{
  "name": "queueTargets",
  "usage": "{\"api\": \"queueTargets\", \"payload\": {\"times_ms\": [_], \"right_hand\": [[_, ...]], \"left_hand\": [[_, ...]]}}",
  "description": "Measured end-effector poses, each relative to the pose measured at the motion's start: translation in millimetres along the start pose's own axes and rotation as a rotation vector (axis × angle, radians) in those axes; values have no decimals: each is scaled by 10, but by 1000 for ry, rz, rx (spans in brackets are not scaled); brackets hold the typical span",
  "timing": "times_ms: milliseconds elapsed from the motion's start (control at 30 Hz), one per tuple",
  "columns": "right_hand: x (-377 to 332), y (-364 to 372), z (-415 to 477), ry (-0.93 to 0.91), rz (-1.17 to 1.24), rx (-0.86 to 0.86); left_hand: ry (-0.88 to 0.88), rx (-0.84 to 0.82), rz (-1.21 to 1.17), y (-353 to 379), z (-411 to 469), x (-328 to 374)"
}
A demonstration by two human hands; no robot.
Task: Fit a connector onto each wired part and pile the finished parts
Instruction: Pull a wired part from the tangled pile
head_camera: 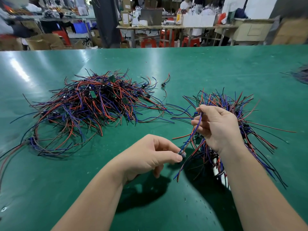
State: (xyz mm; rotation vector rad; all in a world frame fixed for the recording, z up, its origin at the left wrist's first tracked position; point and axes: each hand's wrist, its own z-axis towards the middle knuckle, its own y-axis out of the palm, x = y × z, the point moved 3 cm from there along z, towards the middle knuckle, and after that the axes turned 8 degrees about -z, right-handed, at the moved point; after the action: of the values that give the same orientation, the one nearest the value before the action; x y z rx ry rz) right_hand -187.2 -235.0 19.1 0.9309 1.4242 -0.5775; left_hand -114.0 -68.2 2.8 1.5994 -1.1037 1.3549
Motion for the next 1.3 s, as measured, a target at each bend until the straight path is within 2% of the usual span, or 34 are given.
{"api": "queueTargets", "payload": {"times_ms": [200, 267, 433, 567, 633, 700, 833, 933, 1033, 1100, 1233, 1300], "right_hand": [[44, 18, 28, 93, -20, -18], [42, 27, 42, 93, -47, -54], [74, 38, 9, 113, -149, -185], [210, 180, -116, 124, -333, -485], [250, 285, -219, 116, -304, -639], [268, 382, -301, 113, -138, -700], [253, 463, -303, 83, 178, -577], [215, 417, -251, 89, 219, -511], [189, 364, -217, 89, 179, -472], [180, 352, -207, 73, 161, -460], [181, 352, -216, 46, 95, -455], [189, 354, -219, 45, 92, -477]], "left_hand": [[-59, -159, 44, 86, -24, -72], [-39, -167, -16, 119, -29, -73], [99, 8, -511, -26, 35, 97], [293, 224, -767, -178, 26, 114], [383, 356, -746, -213, 10, 101], [485, 479, -590, -224, 11, 101], [629, 604, -205, -154, 10, 80], [628, 671, 12, -143, -4, 42], [612, 601, 40, -103, 23, 38], [512, 565, -150, -94, 55, 19], [211, 489, -698, -71, 71, 3], [106, 491, -849, -98, 68, 1]]}}
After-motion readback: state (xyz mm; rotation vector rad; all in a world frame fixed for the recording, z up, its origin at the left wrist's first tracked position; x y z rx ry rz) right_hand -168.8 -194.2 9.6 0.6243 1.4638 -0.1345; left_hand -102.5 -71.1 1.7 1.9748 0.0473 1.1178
